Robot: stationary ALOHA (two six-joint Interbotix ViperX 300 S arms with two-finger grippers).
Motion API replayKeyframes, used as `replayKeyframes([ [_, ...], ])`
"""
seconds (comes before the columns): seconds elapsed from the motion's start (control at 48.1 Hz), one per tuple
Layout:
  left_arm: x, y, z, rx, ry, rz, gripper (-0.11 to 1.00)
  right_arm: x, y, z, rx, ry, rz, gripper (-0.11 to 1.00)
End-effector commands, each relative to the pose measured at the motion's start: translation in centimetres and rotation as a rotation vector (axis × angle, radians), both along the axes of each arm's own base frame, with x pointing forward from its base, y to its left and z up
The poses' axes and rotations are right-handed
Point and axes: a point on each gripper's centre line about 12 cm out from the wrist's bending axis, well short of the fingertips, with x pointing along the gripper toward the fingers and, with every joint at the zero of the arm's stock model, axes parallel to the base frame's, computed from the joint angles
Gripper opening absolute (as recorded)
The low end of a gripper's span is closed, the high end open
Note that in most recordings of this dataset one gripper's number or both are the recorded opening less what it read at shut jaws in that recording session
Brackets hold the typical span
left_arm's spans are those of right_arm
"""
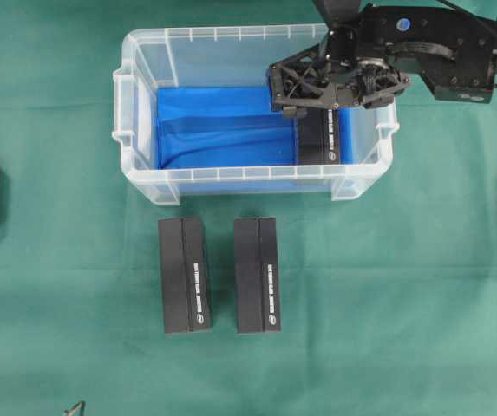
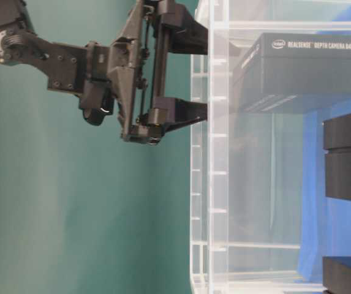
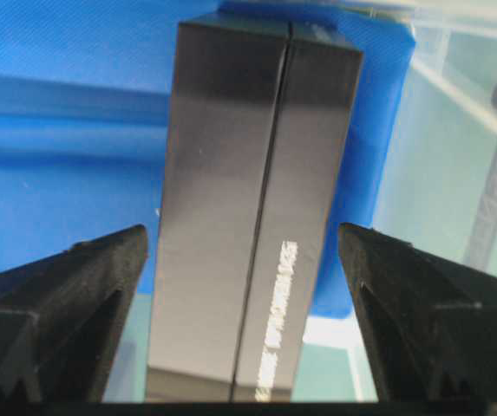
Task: Take the box out of the case with the right arm.
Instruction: 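Lower the right gripper around the right box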
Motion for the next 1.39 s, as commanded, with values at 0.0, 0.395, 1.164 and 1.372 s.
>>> replayKeyframes([
  [0.0,0.2,0.0,0.6,0.002,-0.019,0.001,0.0,0.3,-0.1,0.2,-0.002,-0.037,-0.001,0.9],
  [0.395,0.2,0.0,0.6,0.002,-0.019,0.001,0.0,1.3,0.1,-2.6,0.044,-0.007,-0.009,0.9],
  [1.164,0.2,0.0,0.5,0.003,-0.017,-0.002,0.0,1.1,0.8,-2.6,0.113,0.027,-0.104,0.64],
  [1.372,0.1,0.1,0.6,0.003,-0.022,0.0,0.0,1.3,0.7,-2.2,0.111,0.016,-0.104,0.64],
])
